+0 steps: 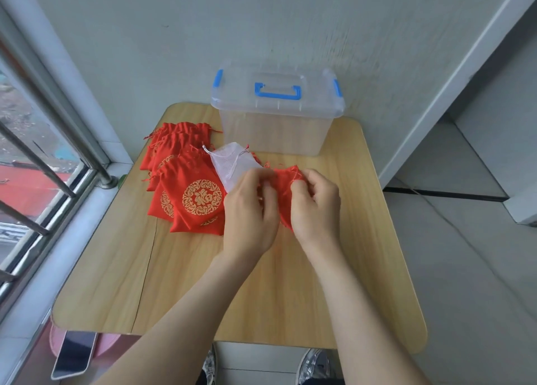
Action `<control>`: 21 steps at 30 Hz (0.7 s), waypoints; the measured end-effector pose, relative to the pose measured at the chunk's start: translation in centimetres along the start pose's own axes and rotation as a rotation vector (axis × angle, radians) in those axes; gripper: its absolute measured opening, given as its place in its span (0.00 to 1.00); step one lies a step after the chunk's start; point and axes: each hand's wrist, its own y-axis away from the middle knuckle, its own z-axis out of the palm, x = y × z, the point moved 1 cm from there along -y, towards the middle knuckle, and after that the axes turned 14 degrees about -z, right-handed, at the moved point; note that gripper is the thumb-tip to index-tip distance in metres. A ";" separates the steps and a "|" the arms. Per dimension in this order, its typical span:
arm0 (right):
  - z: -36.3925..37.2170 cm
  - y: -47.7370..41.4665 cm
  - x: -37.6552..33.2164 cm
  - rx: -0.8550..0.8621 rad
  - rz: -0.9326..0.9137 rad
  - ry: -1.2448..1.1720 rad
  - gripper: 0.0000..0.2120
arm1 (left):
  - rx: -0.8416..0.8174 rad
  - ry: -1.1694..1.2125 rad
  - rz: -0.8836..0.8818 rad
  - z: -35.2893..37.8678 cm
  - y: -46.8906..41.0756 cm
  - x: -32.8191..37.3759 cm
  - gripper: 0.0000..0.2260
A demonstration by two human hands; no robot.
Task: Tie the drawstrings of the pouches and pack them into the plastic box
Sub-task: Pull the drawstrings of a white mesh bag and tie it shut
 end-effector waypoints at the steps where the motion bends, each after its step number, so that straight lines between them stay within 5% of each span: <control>1: -0.2 0.1 -0.1 -0.010 0.041 -0.118 0.13 | 0.021 0.022 -0.032 0.2 -0.3 0.8 0.09; 6: -1.8 0.3 -0.6 -0.047 0.164 -0.393 0.11 | -0.058 0.164 -0.346 0.0 0.9 2.7 0.10; 13: -2.3 1.2 -0.9 -0.055 0.225 -0.468 0.13 | -0.292 0.509 -0.675 -1.1 2.7 3.5 0.15; 21: -1.0 1.2 0.1 0.004 0.121 -0.289 0.15 | -0.203 0.603 -0.710 -1.7 0.4 1.8 0.09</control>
